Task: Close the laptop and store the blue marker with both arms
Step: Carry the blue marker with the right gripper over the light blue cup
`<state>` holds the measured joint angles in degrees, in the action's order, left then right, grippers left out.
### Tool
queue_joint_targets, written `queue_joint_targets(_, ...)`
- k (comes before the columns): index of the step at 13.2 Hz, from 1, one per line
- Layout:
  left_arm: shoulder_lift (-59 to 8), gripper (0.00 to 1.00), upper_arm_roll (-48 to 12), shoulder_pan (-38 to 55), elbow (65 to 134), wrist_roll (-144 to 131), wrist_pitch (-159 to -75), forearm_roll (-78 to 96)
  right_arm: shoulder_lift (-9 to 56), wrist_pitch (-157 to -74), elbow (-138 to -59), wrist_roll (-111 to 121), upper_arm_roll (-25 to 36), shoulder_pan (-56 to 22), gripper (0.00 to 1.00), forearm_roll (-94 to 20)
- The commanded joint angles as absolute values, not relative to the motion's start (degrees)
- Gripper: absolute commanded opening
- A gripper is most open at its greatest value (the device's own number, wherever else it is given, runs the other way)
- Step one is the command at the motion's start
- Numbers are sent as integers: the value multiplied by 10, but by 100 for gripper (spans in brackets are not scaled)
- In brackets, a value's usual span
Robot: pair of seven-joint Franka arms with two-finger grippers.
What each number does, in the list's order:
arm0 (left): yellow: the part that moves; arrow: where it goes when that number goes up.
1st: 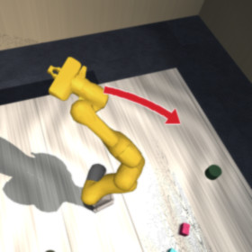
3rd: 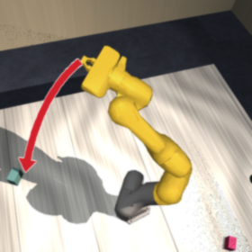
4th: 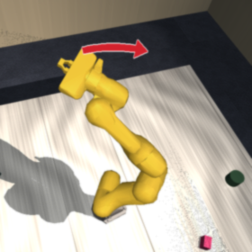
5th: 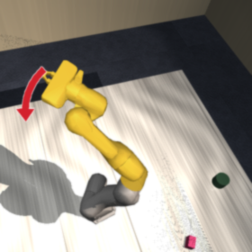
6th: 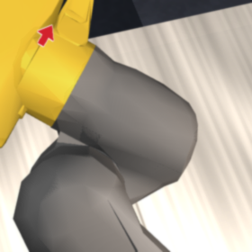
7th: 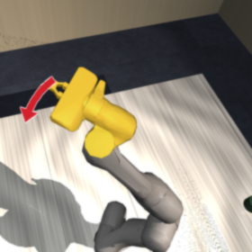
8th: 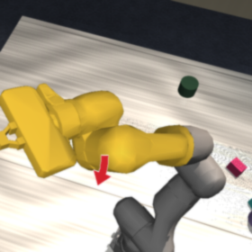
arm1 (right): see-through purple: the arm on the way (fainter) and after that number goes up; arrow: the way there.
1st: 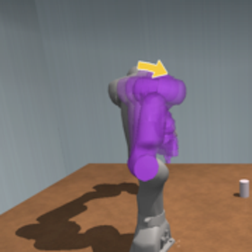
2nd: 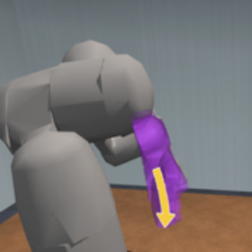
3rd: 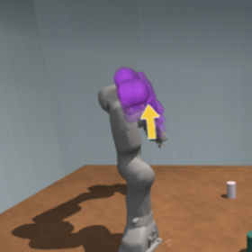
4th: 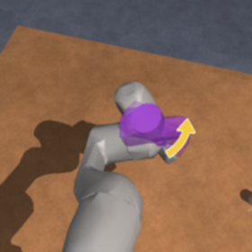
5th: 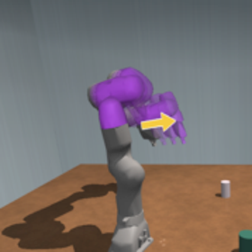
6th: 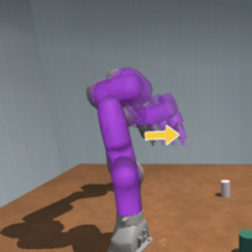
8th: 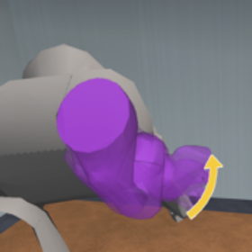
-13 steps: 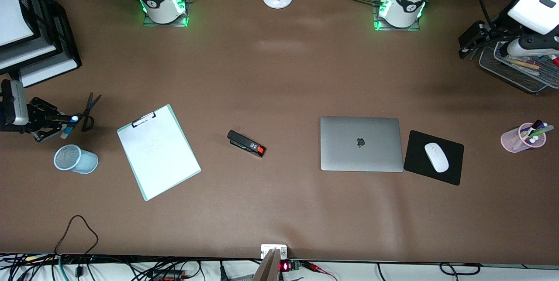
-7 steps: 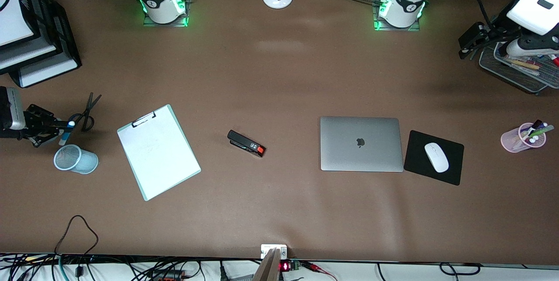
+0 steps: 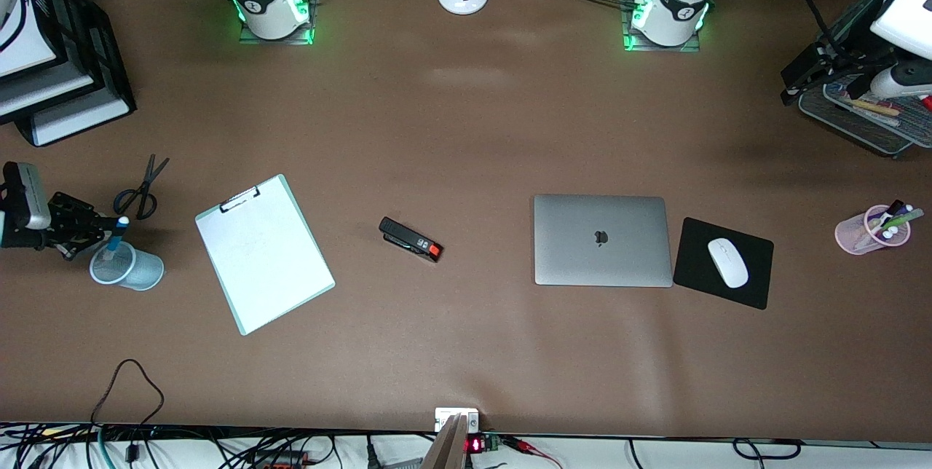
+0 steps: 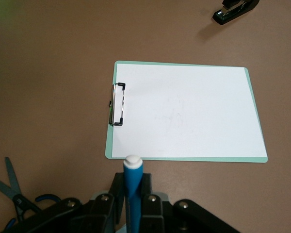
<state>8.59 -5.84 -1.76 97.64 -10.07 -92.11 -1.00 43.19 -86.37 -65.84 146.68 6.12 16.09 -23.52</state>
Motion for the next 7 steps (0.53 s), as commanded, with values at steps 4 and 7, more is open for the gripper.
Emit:
queue_joint_targets(4, 52, 100, -69, -23, 956, -91, -925, -7, 468, -862, -617, 1478, 47, 182, 5, -259)
queue_joint_targets(7, 33, 100, -69, -20, 937, -88, -925, -8, 482, -860, -597, 1484, 47, 191, 5, -264)
